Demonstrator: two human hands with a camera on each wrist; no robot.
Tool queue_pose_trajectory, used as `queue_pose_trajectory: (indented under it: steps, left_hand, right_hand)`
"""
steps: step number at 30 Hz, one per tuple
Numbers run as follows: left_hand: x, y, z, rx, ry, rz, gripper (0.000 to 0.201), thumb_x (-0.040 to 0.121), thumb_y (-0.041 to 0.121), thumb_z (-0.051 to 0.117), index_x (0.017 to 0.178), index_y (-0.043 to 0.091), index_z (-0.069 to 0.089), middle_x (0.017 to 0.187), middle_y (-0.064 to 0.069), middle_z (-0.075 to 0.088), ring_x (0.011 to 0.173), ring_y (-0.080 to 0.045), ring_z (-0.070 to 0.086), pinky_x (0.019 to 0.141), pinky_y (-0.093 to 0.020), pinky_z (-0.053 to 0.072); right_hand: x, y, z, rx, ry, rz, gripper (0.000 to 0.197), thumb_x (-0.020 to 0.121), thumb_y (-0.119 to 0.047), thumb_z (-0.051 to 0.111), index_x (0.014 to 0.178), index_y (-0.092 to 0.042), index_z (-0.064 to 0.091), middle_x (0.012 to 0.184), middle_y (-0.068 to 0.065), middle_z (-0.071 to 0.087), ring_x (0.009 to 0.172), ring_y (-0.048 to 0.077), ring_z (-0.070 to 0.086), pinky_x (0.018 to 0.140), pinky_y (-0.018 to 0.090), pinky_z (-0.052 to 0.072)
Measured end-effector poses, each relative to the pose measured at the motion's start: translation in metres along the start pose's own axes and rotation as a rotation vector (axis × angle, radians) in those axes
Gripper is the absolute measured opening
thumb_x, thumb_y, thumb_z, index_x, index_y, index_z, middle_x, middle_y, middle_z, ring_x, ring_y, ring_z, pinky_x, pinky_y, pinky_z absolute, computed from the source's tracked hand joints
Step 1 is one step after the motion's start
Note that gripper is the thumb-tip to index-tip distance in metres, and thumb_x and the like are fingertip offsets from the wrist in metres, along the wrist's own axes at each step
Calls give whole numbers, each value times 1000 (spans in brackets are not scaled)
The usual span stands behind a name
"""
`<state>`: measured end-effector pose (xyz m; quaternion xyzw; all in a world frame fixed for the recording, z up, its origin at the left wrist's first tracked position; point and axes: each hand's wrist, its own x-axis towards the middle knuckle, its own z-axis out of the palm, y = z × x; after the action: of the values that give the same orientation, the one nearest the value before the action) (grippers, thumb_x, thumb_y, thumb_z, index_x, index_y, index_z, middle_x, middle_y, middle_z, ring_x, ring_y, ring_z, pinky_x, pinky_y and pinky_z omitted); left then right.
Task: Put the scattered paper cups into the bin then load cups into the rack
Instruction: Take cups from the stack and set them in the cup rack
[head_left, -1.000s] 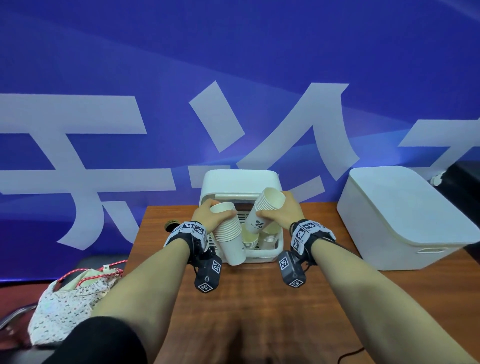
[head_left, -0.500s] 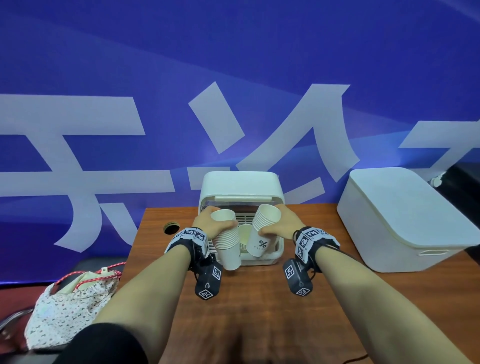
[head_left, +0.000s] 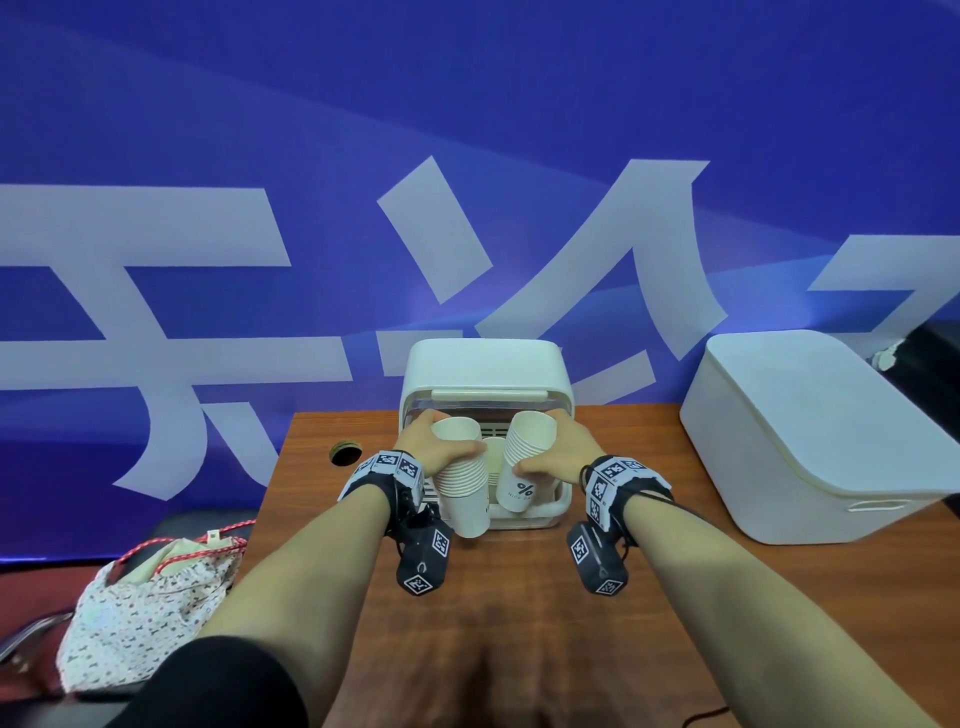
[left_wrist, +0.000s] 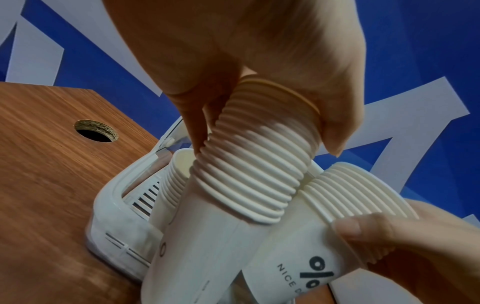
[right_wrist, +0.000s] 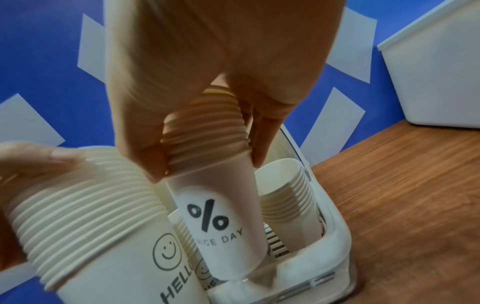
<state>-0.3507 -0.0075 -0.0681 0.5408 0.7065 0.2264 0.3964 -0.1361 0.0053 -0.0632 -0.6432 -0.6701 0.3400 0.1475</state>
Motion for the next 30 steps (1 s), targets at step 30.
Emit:
queue_pose_trajectory:
  steps: [30]
  left_hand:
    - [11,-3,-11,-99,90,-2,67,66,48,81,120,22,51,115,-2,57,104,-21,55,83,-32,48]
  right_hand:
    - [16,2,54,-304,-35,76,89,71,-33,78,140,-10,26,139,10,30,129,26,29,102,34,36]
